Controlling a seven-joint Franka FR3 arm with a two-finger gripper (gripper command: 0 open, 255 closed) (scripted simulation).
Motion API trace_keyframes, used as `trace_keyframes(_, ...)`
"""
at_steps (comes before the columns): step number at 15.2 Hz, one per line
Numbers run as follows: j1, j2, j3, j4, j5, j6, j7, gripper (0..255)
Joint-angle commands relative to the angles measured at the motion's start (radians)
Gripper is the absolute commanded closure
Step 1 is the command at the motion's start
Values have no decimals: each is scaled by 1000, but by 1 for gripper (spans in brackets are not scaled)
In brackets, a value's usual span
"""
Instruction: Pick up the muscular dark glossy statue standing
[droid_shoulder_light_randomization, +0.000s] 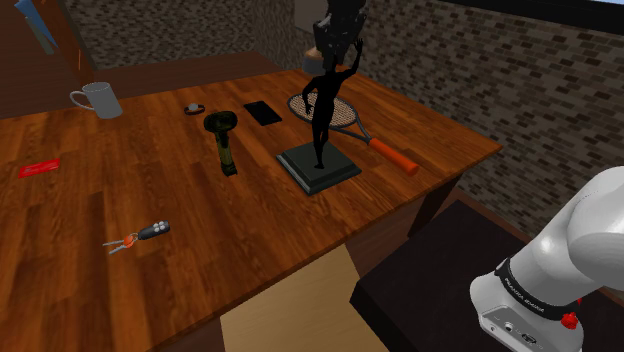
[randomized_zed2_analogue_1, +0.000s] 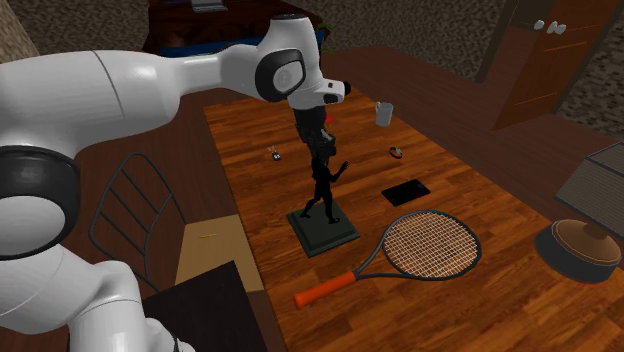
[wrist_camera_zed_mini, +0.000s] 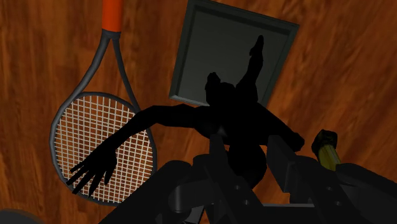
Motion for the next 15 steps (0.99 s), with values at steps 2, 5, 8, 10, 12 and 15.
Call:
trace_keyframes(2,0,0,0,-1,0,0,0,255)
trace_keyframes(5,0,0,0,-1,0,0,0,255)
trace_keyframes(8,0,5,1,30,-1,-26,-1,255)
trace_keyframes(10,0,9,1,61,-1,-53,-3,255)
trace_keyframes(12,0,13,1,93,-1,-81,-5,255)
trace_keyframes(15,0,22,2,143,-2,-122,-7,255)
